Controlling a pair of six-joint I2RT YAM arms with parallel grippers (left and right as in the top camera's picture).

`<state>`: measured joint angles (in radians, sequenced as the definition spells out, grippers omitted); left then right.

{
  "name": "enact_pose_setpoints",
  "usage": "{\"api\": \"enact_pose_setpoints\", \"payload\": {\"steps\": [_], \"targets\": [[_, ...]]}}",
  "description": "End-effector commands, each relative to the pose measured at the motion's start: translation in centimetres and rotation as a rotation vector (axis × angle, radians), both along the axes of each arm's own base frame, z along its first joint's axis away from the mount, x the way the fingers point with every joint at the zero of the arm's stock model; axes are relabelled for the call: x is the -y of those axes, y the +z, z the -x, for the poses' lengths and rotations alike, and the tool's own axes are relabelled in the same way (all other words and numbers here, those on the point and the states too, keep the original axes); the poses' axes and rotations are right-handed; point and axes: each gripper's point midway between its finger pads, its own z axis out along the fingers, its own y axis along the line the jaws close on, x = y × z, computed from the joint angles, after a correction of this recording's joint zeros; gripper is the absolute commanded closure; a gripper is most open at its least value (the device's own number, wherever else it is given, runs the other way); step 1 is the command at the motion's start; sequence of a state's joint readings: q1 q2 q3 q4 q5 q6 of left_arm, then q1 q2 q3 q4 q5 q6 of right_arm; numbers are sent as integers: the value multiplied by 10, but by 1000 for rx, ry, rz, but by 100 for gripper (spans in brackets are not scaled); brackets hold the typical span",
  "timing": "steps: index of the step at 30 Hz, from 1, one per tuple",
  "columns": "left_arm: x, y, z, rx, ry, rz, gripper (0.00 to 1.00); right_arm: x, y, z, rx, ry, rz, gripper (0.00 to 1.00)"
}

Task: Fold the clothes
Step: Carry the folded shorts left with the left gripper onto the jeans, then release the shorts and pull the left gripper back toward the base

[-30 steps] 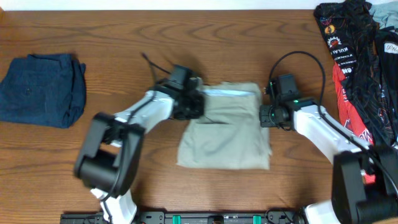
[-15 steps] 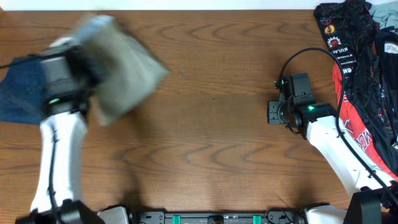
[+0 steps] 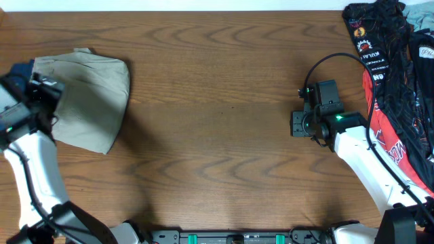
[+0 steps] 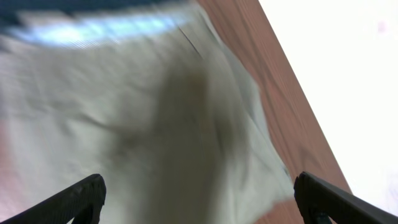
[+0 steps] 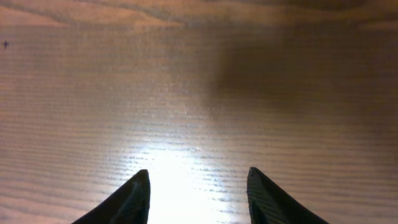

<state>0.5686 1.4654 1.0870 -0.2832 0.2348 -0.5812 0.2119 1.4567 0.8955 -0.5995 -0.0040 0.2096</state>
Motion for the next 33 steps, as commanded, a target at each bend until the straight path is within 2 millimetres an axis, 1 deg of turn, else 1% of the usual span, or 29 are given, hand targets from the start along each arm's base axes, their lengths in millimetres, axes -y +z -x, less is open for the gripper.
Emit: {"api": "enact_pose_setpoints", "payload": {"steps": [1,6,8,9,10,11,14,17,19,20,21,22,23,24,25,27,30,33], "targets": [[40,-6,-17,1,-122,58,2,2,1,2,-6,-11,-8,51],[101,-18,-27,-69,-311,40,2,2,1,3,-10,-11,-8,51],[127,-24,-27,-105,-399,30,2,2,0,4,-13,-11,-7,50],[144,-29,-25,-134,-454,26,2,2,0,5,-17,-11,-6,50],[158,-33,-22,-159,-498,24,2,3,-1,6,-22,-12,-5,50],[175,-39,-16,-194,-561,16,2,3,-1,7,-26,-12,-5,50],[215,-49,-2,-264,-723,-18,2,4,-2,10,-43,-29,-7,49],[251,-60,21,-351,-843,-13,2,5,-4,14,-66,-65,-17,47],[273,-66,38,-411,-917,-7,2,6,-6,19,-88,-85,-21,41],[284,-68,48,-438,-969,-16,2,5,-7,23,-104,-90,-24,32],[294,-70,56,-459,-1019,-29,2,4,-8,26,-119,-86,-30,21],[304,-72,65,-483,-1078,-44,2,2,-9,30,-135,-80,-42,14],[311,-74,74,-504,-1127,-58,2,-1,-9,33,-151,-73,-57,6],[317,-76,83,-532,-1177,-77,2,-3,-10,36,-166,-68,-68,2],[320,-78,93,-569,-1206,-96,2,-2,-11,40,-182,-68,-68,1],[316,-83,111,-660,-1215,-132,2,0,-13,48,-218,-75,-61,1],[305,-86,135,-780,-1206,-127,2,5,-15,60,-272,-95,-73,1],[298,-84,149,-831,-1199,-116,2,11,-14,68,-306,-116,-84,2]]}}
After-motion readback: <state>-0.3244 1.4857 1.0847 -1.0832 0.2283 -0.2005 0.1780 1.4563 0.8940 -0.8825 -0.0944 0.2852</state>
